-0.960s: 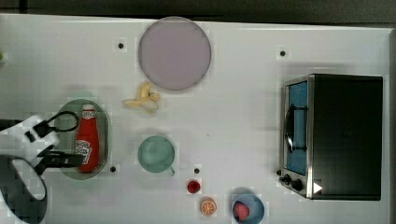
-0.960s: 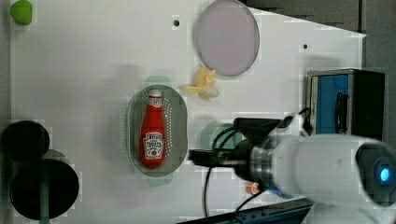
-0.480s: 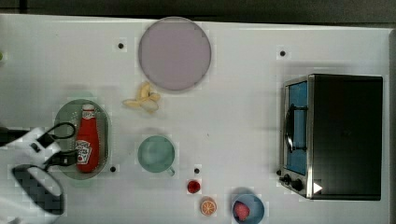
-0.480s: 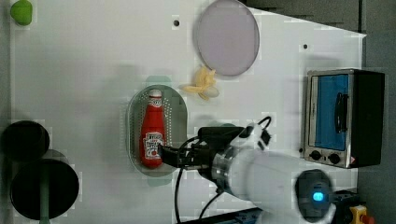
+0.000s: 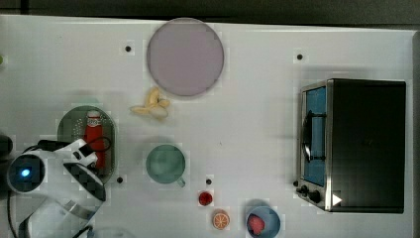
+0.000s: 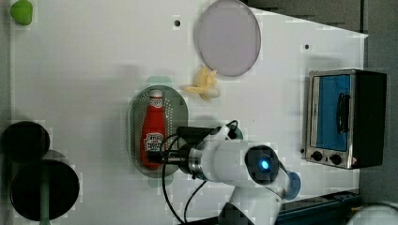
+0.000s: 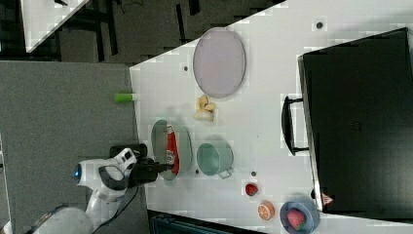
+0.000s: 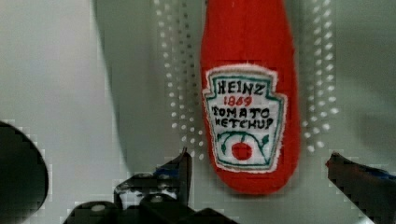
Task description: Pick ketchup from strainer and place it on the table
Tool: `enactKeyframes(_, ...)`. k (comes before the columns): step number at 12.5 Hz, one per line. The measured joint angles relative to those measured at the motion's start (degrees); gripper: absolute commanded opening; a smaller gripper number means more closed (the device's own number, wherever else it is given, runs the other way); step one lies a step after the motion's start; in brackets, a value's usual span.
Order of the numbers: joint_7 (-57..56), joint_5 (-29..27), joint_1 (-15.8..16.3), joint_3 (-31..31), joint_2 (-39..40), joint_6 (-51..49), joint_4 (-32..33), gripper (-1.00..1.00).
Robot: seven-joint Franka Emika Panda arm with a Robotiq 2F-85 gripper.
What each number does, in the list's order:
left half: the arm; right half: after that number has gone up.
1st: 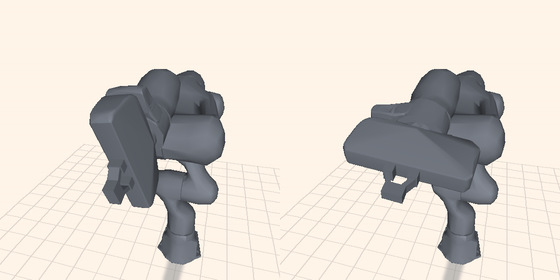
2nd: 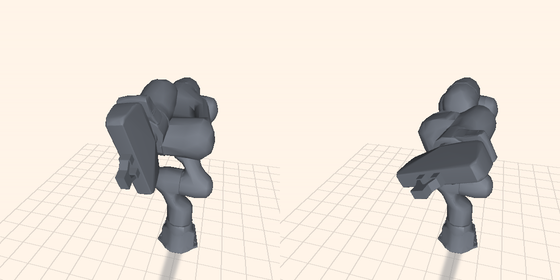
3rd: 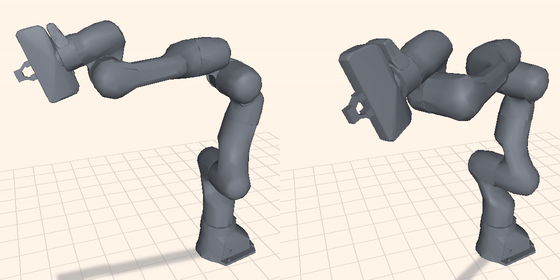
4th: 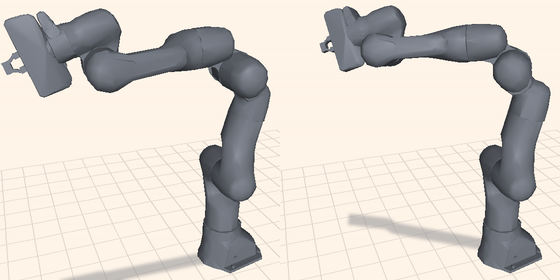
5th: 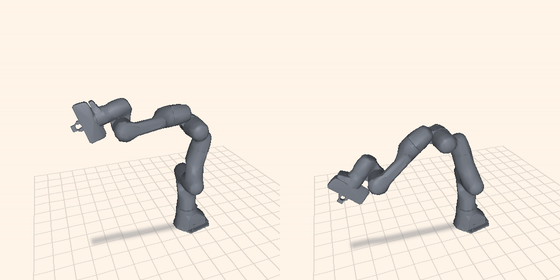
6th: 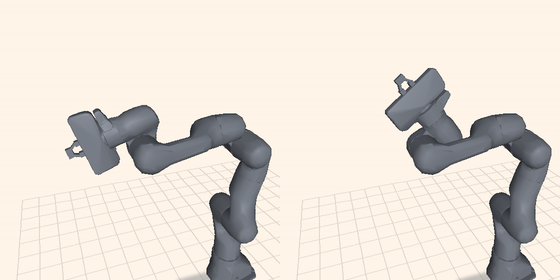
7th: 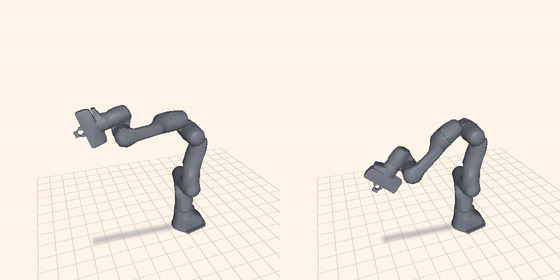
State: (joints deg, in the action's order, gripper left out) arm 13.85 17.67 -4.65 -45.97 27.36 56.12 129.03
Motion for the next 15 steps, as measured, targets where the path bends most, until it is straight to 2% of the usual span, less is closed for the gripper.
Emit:
enactKeyframes(2,0.8,5.1,0.5,1.5,4.3,0.4,-0.6,1.00)
enactKeyframes(5,2.7,9.5,0.9,3.1,8.2,2.6,-1.5,1.00)
enactKeyframes(6,3.7,9.7,0.9,3.1,9.0,3.2,-2.1,0.91)
enactKeyframes(9,5.6,9.6,2.6,5.1,11.3,3.6,-4.6,0.21)
enactKeyframes(15,6.1,9.8,3.3,4.0,10.0,2.7,-5.0,0.19)
